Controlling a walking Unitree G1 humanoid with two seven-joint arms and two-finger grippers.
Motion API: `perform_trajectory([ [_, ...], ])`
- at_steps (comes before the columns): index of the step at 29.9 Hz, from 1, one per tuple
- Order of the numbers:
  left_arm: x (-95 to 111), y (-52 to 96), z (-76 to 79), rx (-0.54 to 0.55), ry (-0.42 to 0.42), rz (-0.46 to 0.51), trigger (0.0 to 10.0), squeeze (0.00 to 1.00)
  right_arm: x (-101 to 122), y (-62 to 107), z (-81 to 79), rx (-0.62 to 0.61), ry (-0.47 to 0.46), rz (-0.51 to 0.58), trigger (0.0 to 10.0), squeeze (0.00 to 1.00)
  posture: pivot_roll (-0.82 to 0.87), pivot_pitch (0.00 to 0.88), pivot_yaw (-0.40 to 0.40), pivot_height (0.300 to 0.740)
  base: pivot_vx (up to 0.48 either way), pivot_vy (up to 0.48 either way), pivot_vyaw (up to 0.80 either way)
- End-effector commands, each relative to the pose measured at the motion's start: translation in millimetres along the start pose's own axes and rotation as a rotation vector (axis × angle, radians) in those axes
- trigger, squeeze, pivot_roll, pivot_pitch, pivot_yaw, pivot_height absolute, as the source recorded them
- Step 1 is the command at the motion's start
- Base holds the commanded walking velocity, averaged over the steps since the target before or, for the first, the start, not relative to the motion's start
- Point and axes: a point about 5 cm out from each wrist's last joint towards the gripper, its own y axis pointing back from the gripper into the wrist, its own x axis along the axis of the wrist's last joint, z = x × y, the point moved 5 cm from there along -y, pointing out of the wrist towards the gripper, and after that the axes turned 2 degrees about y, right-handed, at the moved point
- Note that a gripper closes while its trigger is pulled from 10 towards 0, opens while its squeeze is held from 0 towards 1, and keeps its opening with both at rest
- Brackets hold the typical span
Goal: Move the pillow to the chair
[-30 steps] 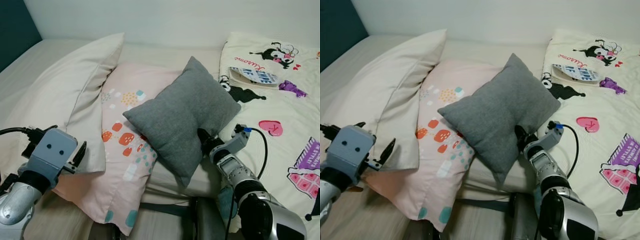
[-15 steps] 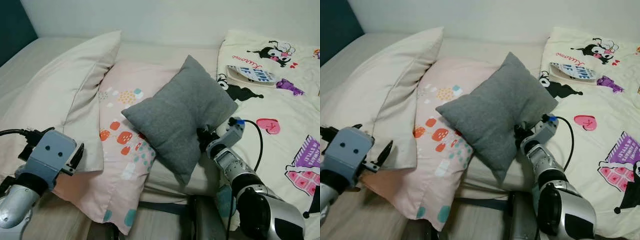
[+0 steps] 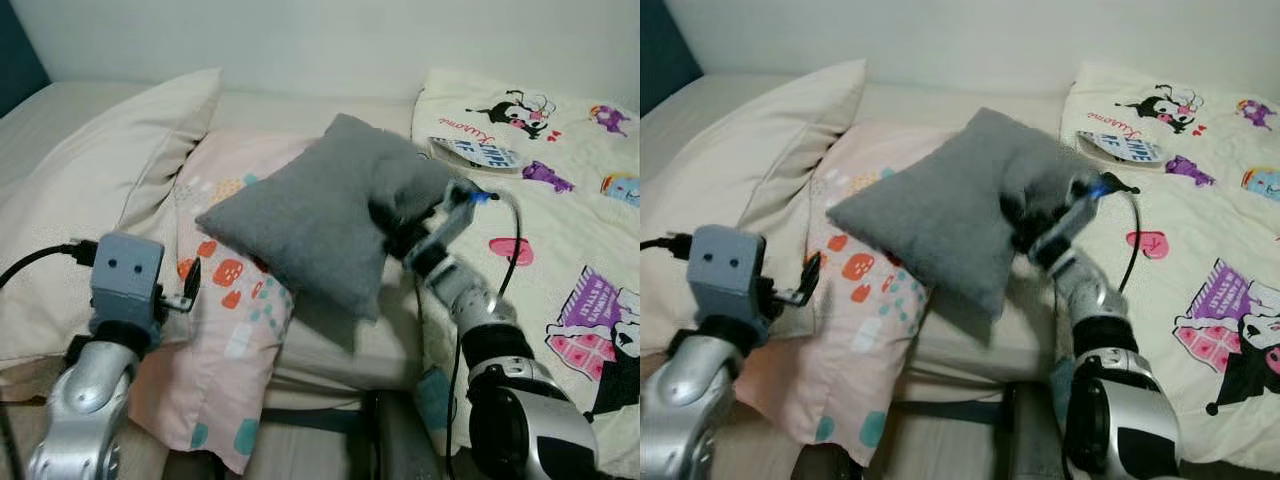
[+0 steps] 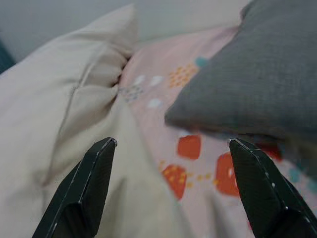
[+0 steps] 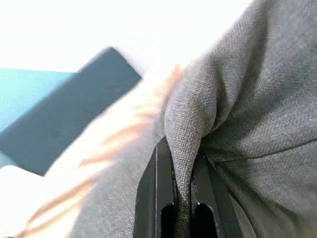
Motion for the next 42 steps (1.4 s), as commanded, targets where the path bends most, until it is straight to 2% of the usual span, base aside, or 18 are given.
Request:
perform_trajectory([
  [1,-4,-3.2,3.8,0.008,0.024,-0.004,10.0,0.0,33,-11.5,-29.7,0.12,0.06,0.078,0.0,0.0,0.0,0.0,-0.063,0.535,0.0,0.0,0.0],
  [2,-4,-5.3,5.6,0.015,0.035,0.004,10.0,0.0,50,-13.5,-38.6,0.148,0.094,0.114,0.0,0.0,0.0,0.0,-0.072,0.54,0.0,0.0,0.0],
  [5,-4,-8.0,6.7,0.022,0.045,0.008,10.0,0.0,61,-15.1,-43.7,0.166,0.116,0.138,0.0,0.0,0.0,0.0,-0.079,0.545,0.0,0.0,0.0],
  [7,-2,-13.5,6.6,0.045,0.063,0.024,10.0,0.0,72,-17.8,-58.2,0.224,0.132,0.158,0.0,0.0,0.01,0.0,-0.086,0.555,0.0,0.0,0.0],
  [8,0,-15.8,6.0,0.053,0.07,0.031,10.0,0.0,71,-19.0,-67.1,0.259,0.139,0.149,0.0,0.0,0.01,0.0,-0.088,0.56,0.0,0.0,0.0],
  [9,0,-15.8,6.0,0.053,0.07,0.031,10.0,0.0,71,-19.0,-67.1,0.259,0.139,0.149,0.0,0.0,0.01,0.0,-0.088,0.56,0.0,0.0,0.0],
  [11,1,-19.5,3.5,0.069,0.078,0.039,10.0,0.0,61,-19.6,-84.7,0.319,0.135,0.127,0.0,0.0,0.0,0.0,-0.088,0.569,0.0,0.0,0.0],
  [16,-3,-24.8,1.6,0.09,0.097,0.027,10.0,0.0,44,-18.6,-98.7,0.351,0.09,0.099,0.0,0.0,0.0,0.0,-0.079,0.589,0.0,0.0,0.0],
  [22,-8,-26.7,4.2,0.08,0.081,0.007,10.0,0.0,32,-18.3,-97.9,0.348,0.068,0.073,0.0,0.0,0.0,0.0,-0.076,0.599,0.0,0.0,0.0],
  [23,-12,-28.0,6.3,0.075,0.066,-0.005,10.0,0.0,16,-18.0,-90.9,0.321,0.078,0.029,0.0,0.0,0.0,0.0,-0.076,0.604,0.0,0.0,0.0],
  [24,-12,-28.0,6.3,0.075,0.066,-0.005,10.0,0.0,16,-18.0,-90.9,0.321,0.078,0.029,0.0,0.0,0.0,0.0,-0.076,0.604,0.0,0.0,0.0],
  [25,-20,-29.5,8.9,0.07,0.053,-0.034,10.0,0.0,-10,-14.3,-79.0,0.28,0.079,-0.036,0.0,0.0,0.01,0.0,-0.081,0.609,-0.281,0.0,0.0],
  [27,-20,-29.5,8.9,0.07,0.053,-0.034,10.0,0.0,-10,-14.3,-79.0,0.28,0.079,-0.036,0.0,0.0,0.01,0.0,-0.081,0.609,-0.281,0.0,0.0],
  [28,-26,-29.7,11.1,0.067,0.043,-0.055,10.0,0.0,-30,-8.6,-72.0,0.256,0.066,-0.087,0.0,0.0,0.0,0.0,-0.079,0.614,-0.48,0.0,0.0],
  [30,-26,-29.7,11.1,0.067,0.043,-0.055,10.0,0.0,-30,-8.6,-72.0,0.256,0.066,-0.087,0.0,0.0,0.0,0.0,-0.079,0.614,-0.48,0.0,0.0],
  [32,-35,-25.4,16.1,0.047,0.032,-0.07,10.0,0.0,-49,0.4,-67.0,0.231,0.047,-0.133,0.0,0.0,0.0,0.0,-0.074,0.623,-0.172,0.0,0.0],
  [40,-40,-21.6,21.0,0.036,0.028,-0.074,10.0,0.0,-56,5.6,-59.2,0.188,0.065,-0.145,0.0,0.0,0.0,0.0,-0.071,0.638,0.0,0.0,0.0],
  [42,-42,-19.9,21.2,0.037,0.029,-0.075,10.0,0.0,-59,10.2,-61.5,0.2,0.022,-0.151,0.0,0.0,0.0,0.0,-0.068,0.648,0.0,0.0,0.0],
])
